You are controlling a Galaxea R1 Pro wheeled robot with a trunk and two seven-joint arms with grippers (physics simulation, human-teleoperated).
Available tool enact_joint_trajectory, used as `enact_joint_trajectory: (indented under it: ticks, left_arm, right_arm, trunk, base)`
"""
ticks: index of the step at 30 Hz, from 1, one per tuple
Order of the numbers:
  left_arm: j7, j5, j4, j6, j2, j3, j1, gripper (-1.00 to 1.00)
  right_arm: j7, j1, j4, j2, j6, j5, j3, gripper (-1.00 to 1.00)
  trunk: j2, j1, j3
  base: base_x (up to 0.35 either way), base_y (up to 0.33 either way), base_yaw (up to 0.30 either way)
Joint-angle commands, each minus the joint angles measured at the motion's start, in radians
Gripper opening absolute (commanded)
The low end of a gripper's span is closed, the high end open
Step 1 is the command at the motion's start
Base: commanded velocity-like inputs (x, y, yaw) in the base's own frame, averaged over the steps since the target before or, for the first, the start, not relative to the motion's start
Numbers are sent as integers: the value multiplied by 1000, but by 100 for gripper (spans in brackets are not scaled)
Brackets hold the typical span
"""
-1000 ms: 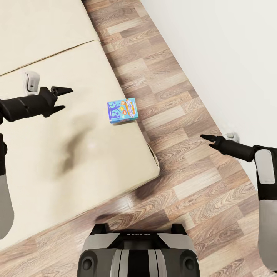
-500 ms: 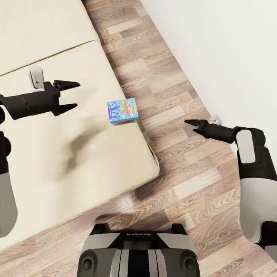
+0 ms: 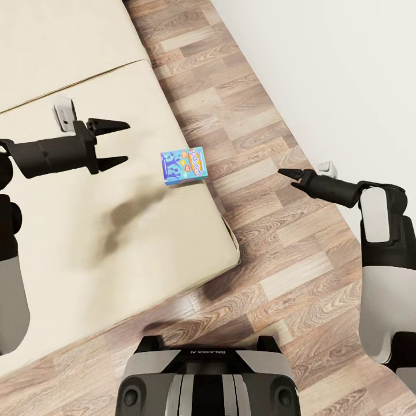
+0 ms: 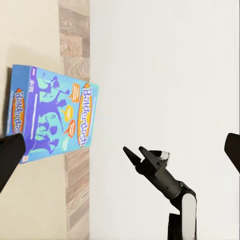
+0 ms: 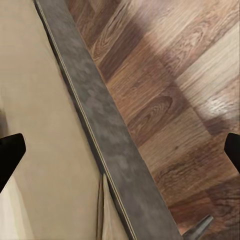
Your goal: Put all the toys in the child's room - the three board games (two on the bed and one on the table), the two jigsaw puzzles on the table, and the tennis ball on the table - inside the toy box on the table in the child's room.
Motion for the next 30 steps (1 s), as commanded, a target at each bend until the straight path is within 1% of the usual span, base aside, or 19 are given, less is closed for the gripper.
enact_joint_trajectory:
  ticks: [1,2,5,6,7,9,12,14,15,16,19,20,23,27,28,30]
  left_arm:
    - [15,27,0,2,0,0,-2,100]
    - [15,27,0,2,0,0,-2,100]
    - [24,63,0,2,-1,-2,-11,100]
    - [26,72,0,2,-2,-3,-19,100]
    - [26,72,0,2,-2,-3,-19,100]
    - [30,87,0,2,-7,-4,-40,100]
    - [48,116,1,2,-22,-4,-78,100]
    - [78,137,1,2,-37,-5,-101,100]
    - [78,137,1,2,-37,-5,-101,100]
    - [96,146,1,1,-46,-5,-111,100]
    - [149,150,2,1,-74,-4,-133,100]
    - [149,150,2,1,-74,-4,-133,100]
    - [180,150,4,1,-93,-3,-145,100]
    - [200,150,6,1,-100,-2,-153,100]
    - [200,150,6,1,-100,-2,-153,100]
    - [205,150,6,1,-101,-2,-155,100]
  right_arm:
    - [10,-1,-2,0,4,2,-1,100]
    - [10,-1,-2,0,4,2,-1,100]
    - [10,-1,-4,0,4,-23,0,100]
    - [10,-1,-2,0,4,-33,0,100]
    - [10,-1,-2,0,4,-33,0,100]
    - [10,-2,1,1,4,-51,-1,100]
    - [10,-8,24,4,4,-71,-3,100]
    - [11,-12,56,7,4,-81,-3,100]
    - [11,-12,56,7,4,-81,-3,100]
    - [11,-14,73,8,4,-88,-3,100]
    - [11,-28,126,15,4,-120,-3,100]
    - [11,-28,126,15,4,-120,-3,100]
    - [11,-42,175,18,4,-170,-3,100]
    - [12,-51,214,14,4,-233,-2,100]
    - [12,-51,214,14,4,-233,-2,100]
    - [12,-54,223,13,4,-255,-1,100]
  trunk:
    - [-7,4,-4]
    - [-14,8,-7]
    - [-35,19,-16]
    - [-42,23,-19]
    - [-49,27,-22]
    - [-63,35,-29]
    - [-84,46,-38]
    - [-98,54,-44]
    - [-105,58,-47]
    - [-112,61,-51]
    - [-133,73,-60]
    - [-140,77,-63]
    - [-161,88,-73]
    - [-189,104,-85]
    - [-196,107,-88]
    - [-210,115,-94]
  base:
    - [0,0,0]
    - [0,0,0]
    - [0,0,0]
    - [0,0,0]
    - [0,0,0]
    - [0,0,0]
    - [0,0,0]
    - [0,0,0]
    - [0,0,0]
    - [0,0,0]
    - [0,0,0]
    - [0,0,0]
    - [0,0,0]
    - [0,0,0]
    - [0,0,0]
    - [0,0,0]
